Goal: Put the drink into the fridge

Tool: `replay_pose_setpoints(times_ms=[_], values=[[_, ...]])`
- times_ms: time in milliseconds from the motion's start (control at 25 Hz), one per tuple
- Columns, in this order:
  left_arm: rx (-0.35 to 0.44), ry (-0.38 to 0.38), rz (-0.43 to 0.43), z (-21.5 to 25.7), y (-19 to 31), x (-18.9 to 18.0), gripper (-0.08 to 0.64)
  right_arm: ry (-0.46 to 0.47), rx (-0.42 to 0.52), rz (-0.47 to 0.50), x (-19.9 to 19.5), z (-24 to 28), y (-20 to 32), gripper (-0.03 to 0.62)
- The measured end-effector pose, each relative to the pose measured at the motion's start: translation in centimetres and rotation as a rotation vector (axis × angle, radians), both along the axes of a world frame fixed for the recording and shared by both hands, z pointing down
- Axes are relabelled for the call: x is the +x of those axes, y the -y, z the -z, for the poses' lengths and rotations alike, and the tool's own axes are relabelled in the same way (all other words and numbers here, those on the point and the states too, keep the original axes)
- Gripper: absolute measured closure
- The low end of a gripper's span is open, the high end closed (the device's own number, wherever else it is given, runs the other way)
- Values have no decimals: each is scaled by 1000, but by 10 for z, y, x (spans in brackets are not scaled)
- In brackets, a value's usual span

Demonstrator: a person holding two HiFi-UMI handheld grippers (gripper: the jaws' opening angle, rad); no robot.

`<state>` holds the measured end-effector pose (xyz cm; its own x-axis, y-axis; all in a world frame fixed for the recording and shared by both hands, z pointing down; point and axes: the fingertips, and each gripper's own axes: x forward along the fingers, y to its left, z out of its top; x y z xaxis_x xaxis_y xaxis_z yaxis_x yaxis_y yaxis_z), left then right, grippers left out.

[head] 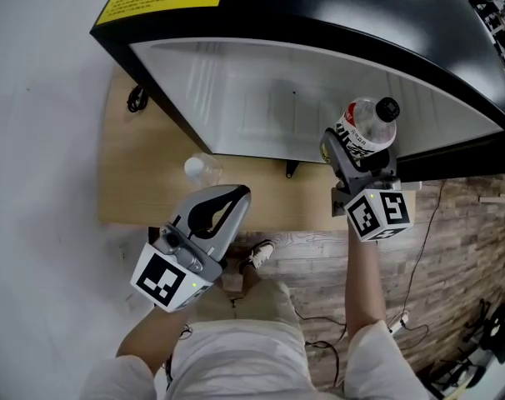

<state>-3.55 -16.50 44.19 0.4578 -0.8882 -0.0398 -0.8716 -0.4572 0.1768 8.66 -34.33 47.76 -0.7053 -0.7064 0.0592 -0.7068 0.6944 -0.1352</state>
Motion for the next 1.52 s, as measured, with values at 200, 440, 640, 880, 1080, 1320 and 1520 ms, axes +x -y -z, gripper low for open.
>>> replay_pose_setpoints(times_ms=[200,440,640,880,1080,1320,1520], values=[[-7,0,5,-8,-2,-1,546,-3,15,-14,-2,-8,15,163],[-33,0,23,-19,-4,-6,546,3,35,-43,-7,-15,33,164],[-45,-5,28,-29,-4,-6,546,8,48,-65,-8,-23,46,163],[-56,-11,16,-42,0,-3,546,6,51,-93,-6,-35,61,163],[-69,-8,2,-51,1,1,546,21,40,-115,-7,-45,71,164],[-62,-8,5,-49,4,3,546,35,30,-144,-7,-53,80,164],[-73,-3,-2,-52,2,8,546,48,38,-146,-8,-54,80,163]])
